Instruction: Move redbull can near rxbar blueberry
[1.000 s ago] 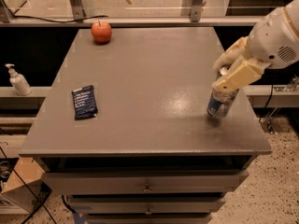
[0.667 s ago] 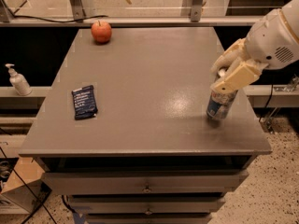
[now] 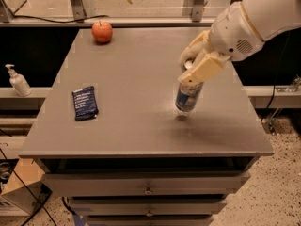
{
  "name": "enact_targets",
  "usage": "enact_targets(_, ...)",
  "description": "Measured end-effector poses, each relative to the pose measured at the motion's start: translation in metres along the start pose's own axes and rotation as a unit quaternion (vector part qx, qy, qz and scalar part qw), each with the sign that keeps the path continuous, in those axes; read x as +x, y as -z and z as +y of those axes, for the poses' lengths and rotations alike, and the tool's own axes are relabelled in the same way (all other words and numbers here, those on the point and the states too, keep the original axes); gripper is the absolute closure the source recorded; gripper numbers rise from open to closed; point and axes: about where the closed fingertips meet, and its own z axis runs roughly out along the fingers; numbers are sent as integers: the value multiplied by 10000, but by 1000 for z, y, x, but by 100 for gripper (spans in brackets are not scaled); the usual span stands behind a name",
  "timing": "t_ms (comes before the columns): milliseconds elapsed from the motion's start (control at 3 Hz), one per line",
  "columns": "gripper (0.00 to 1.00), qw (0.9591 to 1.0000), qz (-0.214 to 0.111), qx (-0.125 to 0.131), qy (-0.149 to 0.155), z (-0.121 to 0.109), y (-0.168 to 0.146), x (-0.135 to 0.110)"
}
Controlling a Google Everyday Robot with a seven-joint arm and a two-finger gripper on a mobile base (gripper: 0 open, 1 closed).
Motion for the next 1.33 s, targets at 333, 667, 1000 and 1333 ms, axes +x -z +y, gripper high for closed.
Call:
enact_targets(333, 100, 9981, -329, -216, 467, -7, -22, -43)
enact_targets(667, 100, 9930, -600, -514, 882, -8, -51, -81)
enact_targets(1000, 100, 9861, -809, -874, 1163, -3, -85, -108)
enact_targets(1333, 82, 9808, -867, -1188, 1280, 4, -112, -120)
